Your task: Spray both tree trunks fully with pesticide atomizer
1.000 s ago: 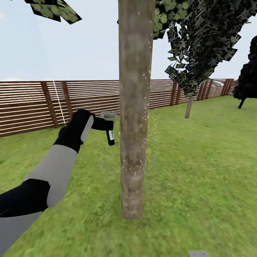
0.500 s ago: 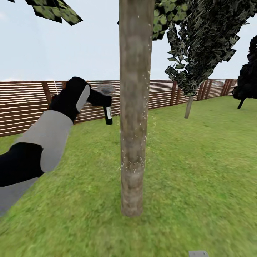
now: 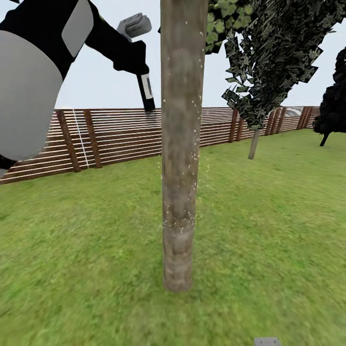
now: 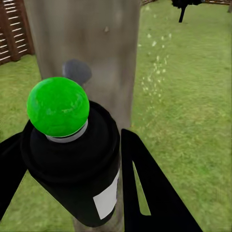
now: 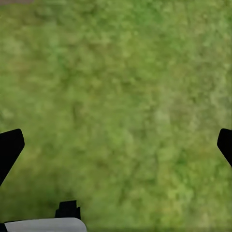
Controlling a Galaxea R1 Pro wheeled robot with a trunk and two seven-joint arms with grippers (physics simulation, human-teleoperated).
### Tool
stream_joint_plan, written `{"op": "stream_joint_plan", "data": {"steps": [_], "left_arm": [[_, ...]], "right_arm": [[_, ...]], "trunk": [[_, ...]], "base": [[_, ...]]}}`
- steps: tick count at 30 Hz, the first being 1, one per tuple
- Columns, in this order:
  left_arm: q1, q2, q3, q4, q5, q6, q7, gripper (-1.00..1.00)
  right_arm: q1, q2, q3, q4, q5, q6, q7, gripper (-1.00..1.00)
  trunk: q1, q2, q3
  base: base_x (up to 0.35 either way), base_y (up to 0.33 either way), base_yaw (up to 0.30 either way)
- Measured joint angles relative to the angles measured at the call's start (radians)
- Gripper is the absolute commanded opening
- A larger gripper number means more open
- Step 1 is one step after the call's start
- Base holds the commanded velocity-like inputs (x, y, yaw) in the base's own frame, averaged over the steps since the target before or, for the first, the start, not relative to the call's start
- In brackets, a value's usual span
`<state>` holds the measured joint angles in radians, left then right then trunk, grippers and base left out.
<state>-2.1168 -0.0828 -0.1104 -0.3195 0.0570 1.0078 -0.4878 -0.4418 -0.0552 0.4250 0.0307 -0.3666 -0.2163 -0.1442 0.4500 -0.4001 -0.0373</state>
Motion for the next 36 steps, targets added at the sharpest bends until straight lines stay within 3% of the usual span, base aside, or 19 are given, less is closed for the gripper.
{"op": "stream_joint_plan", "data": {"steps": [3,4,7,10,16,19,20,23,28,36], "left_arm": [[-0.017,0.0,0.008,0.021,0.011,0.001,-0.008,-1.0],[-0.018,-0.001,0.017,0.024,0.045,0.002,-0.041,-1.0],[-0.018,-0.04,0.024,0.025,0.082,0.002,-0.106,-1.0],[-0.018,-0.054,0.023,0.022,0.08,-0.002,-0.117,-1.0],[-0.018,-0.058,0.024,0.024,0.079,-0.003,-0.12,-1.0],[-0.018,-0.059,0.018,0.092,0.07,-0.006,-0.117,-1.0],[-0.018,-0.06,0.01,0.106,0.059,-0.006,-0.116,-1.0],[-0.018,-0.066,-0.077,0.118,-0.042,-0.006,-0.115,-1.0],[-0.018,-0.075,-0.1,0.119,-0.109,-0.004,-0.111,-1.0],[-0.018,-0.074,-0.093,0.119,-0.121,-0.004,-0.11,-1.0]], "right_arm": [[0.0,0.0,0.0,0.0,0.0,0.0,0.0,1.0],[0.0,0.0,0.0,0.0,0.0,0.0,0.0,1.0],[0.0,0.0,0.0,0.0,0.0,0.0,0.0,1.0],[0.0,0.0,0.0,0.0,0.0,0.0,0.0,1.0],[0.0,0.0,0.0,0.0,0.0,0.0,0.0,1.0],[0.0,0.0,0.0,0.0,0.0,0.0,0.0,1.0],[0.0,-0.001,0.0,0.0,0.0,0.0,0.0,1.0],[0.0,0.0,0.0,0.0,0.0,0.0,0.0,1.0],[0.0,0.0,0.0,0.0,0.0,0.0,0.0,1.0],[0.0,0.0,0.0,0.0,0.0,0.0,0.0,1.0]], "trunk": [[0.0,0.0,0.0],[0.0,0.0,0.0],[0.0,0.0,0.0],[0.0,0.0,0.0],[0.0,0.0,0.0],[0.0,0.0,0.0],[0.0,0.0,0.0],[0.0,0.0,0.0],[0.0,0.0,0.0],[0.001,0.001,0.0]], "base": [[0.0,0.0,0.0],[0.0,0.0,0.0],[0.0,0.0,0.0],[0.0,0.0,0.0],[0.0,0.0,0.0],[0.0,0.0,0.0],[0.0,0.0,0.0],[0.0,0.0,0.0],[0.0,0.0,0.0],[-0.064,-0.055,0.0]]}}
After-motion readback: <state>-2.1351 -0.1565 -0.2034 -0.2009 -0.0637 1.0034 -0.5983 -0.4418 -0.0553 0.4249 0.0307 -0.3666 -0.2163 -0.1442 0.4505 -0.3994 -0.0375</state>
